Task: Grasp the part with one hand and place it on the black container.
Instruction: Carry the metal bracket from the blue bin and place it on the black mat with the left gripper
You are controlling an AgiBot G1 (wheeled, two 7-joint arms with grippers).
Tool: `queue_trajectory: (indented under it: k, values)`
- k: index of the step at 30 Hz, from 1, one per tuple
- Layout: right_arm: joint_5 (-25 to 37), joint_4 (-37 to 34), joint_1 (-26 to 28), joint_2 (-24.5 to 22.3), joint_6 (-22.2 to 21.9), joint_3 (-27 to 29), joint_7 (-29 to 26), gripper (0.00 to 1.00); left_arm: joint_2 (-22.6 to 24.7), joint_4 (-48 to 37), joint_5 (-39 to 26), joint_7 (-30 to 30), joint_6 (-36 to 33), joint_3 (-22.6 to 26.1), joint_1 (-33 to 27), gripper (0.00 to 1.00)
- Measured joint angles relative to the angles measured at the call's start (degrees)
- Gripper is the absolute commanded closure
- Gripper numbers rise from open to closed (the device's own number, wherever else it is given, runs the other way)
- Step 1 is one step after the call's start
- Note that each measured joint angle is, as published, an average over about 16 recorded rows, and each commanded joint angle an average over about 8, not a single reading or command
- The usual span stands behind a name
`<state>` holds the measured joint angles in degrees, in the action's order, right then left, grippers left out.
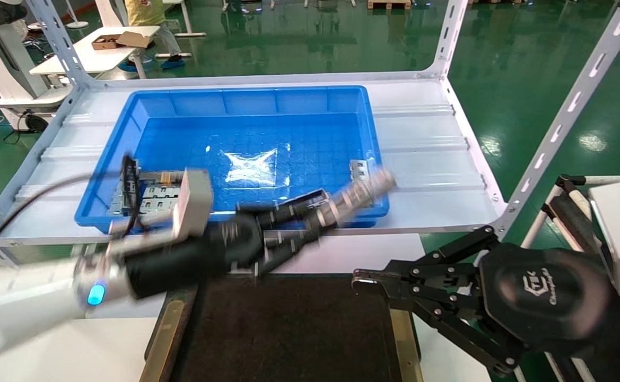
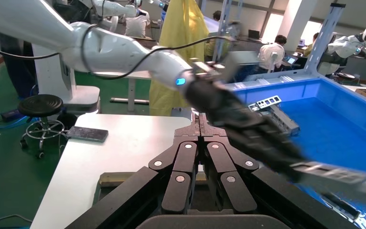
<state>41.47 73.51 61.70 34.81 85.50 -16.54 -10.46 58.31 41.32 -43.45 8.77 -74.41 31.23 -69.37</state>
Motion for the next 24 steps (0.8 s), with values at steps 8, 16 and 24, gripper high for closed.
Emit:
queue_trajectory:
  k: [8,16,24]
  values:
    - [0.0,0.0,0.0,0.0,0.0,0.0,0.0,1.00,-7.1,16.7,4.5,-3.8,4.3,-1.9,15.3,1.00]
    - [0.0,0.0,0.0,0.0,0.0,-0.1,0.0,1.00,-11.6,28.7,6.4,-7.0,18.7,-3.4,30.4,1.00]
    - [-0.1,0.0,0.0,0.0,0.0,-0.1,0.0,1.00,-10.9,34.7,6.1,-8.9,37.7,-3.9,41.7,1.00]
